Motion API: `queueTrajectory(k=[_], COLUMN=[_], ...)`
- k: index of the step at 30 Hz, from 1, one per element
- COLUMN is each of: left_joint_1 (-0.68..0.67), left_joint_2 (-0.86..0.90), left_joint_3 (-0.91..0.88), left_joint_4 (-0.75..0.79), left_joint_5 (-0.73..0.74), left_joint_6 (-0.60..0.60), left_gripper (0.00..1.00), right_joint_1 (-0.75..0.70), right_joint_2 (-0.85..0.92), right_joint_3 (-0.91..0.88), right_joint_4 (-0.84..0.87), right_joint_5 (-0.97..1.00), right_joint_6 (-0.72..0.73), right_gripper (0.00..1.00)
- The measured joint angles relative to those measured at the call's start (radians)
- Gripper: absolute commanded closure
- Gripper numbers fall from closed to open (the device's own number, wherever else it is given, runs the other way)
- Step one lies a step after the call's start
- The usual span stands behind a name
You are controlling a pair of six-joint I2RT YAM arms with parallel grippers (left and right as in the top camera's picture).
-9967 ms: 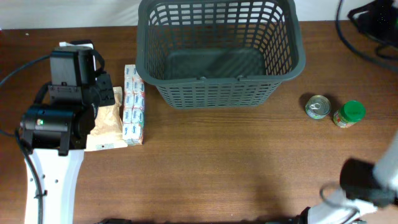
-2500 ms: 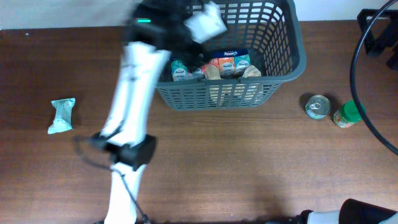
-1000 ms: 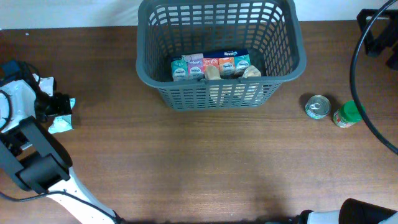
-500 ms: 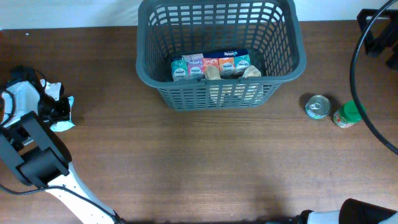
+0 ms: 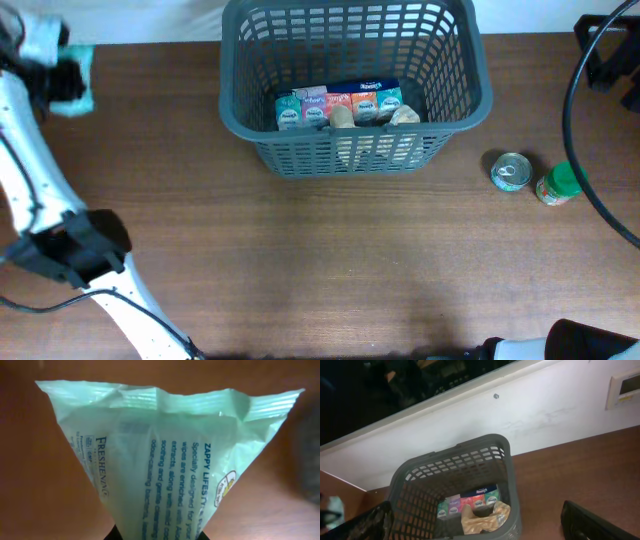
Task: Pack container
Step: 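Carry the wipes pack into the basket and release with left gripper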
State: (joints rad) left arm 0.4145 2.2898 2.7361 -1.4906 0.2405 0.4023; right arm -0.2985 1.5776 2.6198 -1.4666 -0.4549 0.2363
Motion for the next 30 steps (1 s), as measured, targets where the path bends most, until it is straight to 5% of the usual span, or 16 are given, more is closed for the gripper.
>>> queueTrajectory(k=[6, 10, 17, 26, 28, 29, 30], left_joint_1=[-0.279, -0.521, -0.854, -0.848, -0.84, -0.839, -0.839], left_joint_2=[-0.008, -0.02, -0.008, 0.145, 0.169, 0.174, 0.174], left_joint_3=[0.369, 0.391, 0.263, -0.097, -0.173, -0.193, -0.22], left_joint_4=[-0.013, -0.009, -0.009, 0.052, 0.05, 0.048, 0.044], left_joint_5=[0.09, 0.098, -0.13, -0.292, -0.304, -0.306, -0.309], left_joint_6=[0.174, 0.354, 0.642, 0.719, 0.708, 0.704, 0.701], left_gripper=[0.98, 0.98, 0.98, 0.98, 0.84, 0.69, 0.4], right_joint_1=[0.0, 0.0, 0.0, 0.0, 0.0, 0.0, 0.0], right_joint_2=[0.0, 0.0, 0.0, 0.0, 0.0, 0.0, 0.0], right_joint_3=[0.0, 0.0, 0.0, 0.0, 0.0, 0.0, 0.0], right_joint_4=[0.0, 0.0, 0.0, 0.0, 0.0, 0.0, 0.0], right_joint_5=[0.0, 0.0, 0.0, 0.0, 0.0, 0.0, 0.0], right_joint_6=[0.0, -0.001, -0.001, -0.001, 0.0, 0.0, 0.0], right_gripper=[0.01, 0.01, 0.01, 0.01, 0.01, 0.01, 0.01])
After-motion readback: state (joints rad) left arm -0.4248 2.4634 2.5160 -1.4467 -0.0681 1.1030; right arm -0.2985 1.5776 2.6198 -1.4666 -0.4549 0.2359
